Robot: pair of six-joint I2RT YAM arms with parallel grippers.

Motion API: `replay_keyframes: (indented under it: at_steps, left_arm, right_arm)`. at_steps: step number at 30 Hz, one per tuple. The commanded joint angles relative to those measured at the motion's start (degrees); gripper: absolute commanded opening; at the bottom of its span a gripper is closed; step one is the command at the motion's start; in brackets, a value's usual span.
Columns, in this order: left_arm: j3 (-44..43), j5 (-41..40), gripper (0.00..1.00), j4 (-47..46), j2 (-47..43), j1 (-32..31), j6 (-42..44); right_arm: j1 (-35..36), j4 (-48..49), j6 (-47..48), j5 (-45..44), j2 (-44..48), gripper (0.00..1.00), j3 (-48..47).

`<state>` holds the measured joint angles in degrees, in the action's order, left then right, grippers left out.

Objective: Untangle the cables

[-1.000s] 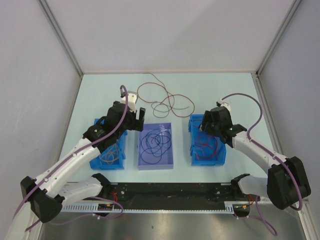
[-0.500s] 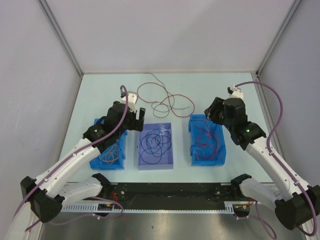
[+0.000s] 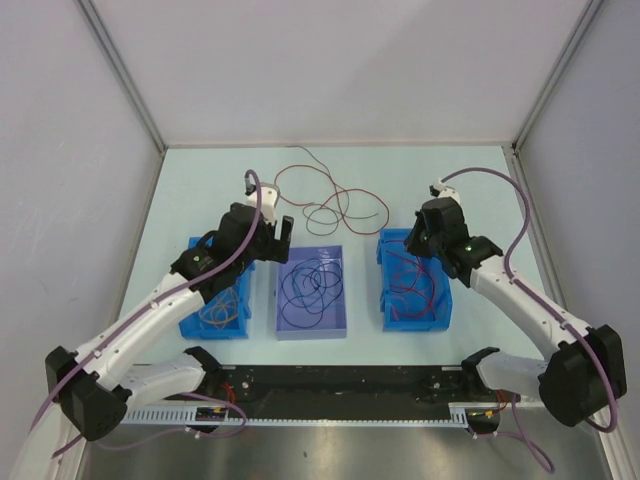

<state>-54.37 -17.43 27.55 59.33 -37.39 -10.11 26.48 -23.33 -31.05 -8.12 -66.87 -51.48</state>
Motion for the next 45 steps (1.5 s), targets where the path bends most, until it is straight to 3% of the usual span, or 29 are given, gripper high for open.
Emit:
replay_keyframes:
  at_steps: [1, 8, 13, 17, 21, 26, 30, 36, 45]
  left_arm:
    - [-1.79, 0.73, 0.87, -1.36, 0.78, -0.14, -1.23]
    - [-4.42, 1.17, 0.87, -0.75, 4.91, -0.23, -2.19]
    - [-11.01, -2.25, 0.88, 2.06, 14.03, 0.12, -3.42]
    - [-19.18, -2.08, 0.88, 4.61, 22.46, 2.92, -4.57]
    - [-29.18, 1.78, 0.87, 5.67, 30.57, 6.44, -6.41]
    - [-41.93, 0.03, 0.87, 6.46, 41.46, 8.29, -4.74]
    - [-56.15, 3.28, 0.86, 9.53, 53.75, 9.52, -6.76]
    - [-68.65, 4.77, 0.82, 11.82, 65.55, 9.52, -8.78]
    - [-72.10, 8.29, 0.75, 7.88, 75.49, 9.35, -9.76]
  right_arm:
    - [-1.16, 1.53, -1.03, -1.81, -1.68, 0.00, 2.00]
    - [-4.51, 5.93, 0.46, 2.75, -6.07, 0.00, 4.46]
    - [-4.42, 10.49, 3.27, 10.37, -2.05, 0.00, 4.03]
    - [-3.46, 11.64, 5.12, 14.71, 2.09, 0.18, 1.92]
    - [-2.14, 11.55, 7.05, 15.15, 5.69, 0.31, 0.60]
    - [-2.31, 12.17, 8.72, 15.85, 7.28, 0.44, 0.33]
    - [-2.92, 11.73, 9.07, 16.12, 6.32, 0.45, -0.28]
    - [-4.07, 10.24, 10.04, 15.86, 6.31, 0.45, -0.72]
    - [-4.68, 8.57, 10.83, 15.15, 6.05, 0.45, -0.72]
